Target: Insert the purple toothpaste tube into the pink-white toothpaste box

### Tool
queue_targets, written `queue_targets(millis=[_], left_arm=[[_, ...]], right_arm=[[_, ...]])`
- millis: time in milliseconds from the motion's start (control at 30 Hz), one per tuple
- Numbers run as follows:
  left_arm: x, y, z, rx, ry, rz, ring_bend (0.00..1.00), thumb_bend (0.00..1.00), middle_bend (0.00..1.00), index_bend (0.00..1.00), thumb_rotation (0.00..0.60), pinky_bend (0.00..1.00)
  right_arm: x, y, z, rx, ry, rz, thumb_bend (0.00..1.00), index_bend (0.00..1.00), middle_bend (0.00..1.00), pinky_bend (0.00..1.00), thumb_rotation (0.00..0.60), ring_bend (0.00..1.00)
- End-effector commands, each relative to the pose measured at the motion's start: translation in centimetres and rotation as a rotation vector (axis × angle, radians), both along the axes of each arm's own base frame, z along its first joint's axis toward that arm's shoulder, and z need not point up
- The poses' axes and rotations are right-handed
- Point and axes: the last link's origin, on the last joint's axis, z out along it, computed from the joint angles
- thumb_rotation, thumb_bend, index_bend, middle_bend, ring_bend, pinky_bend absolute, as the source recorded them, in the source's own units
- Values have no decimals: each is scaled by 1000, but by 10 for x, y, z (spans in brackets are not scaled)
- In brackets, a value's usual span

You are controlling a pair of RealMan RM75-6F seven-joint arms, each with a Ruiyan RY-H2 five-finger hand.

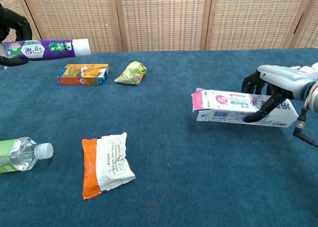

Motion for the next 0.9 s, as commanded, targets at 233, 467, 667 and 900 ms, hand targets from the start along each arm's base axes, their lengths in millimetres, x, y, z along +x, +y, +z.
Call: queue_targets(millis=[233,467,667,900], left_arm=[[25,-10,2,-114,-57,-19,617,296,709,881,600,615],[43,-10,7,-199,-62,2,617,296,709,881,600,615],[57,-8,11,-249,-56,24,617,296,709,881,600,615],[72,-5,13,-286,-11,52,617,296,709,881,600,615]], right_arm=[[39,10,21,-3,-110,26,1,565,510,498,600,420],[53,11,23,7,-140,25,1,565,510,498,600,421],[63,9,23,18,-170,20,1,566,510,498,600,420],[75,9,25,25,-180,27,1,567,510,498,600,420]])
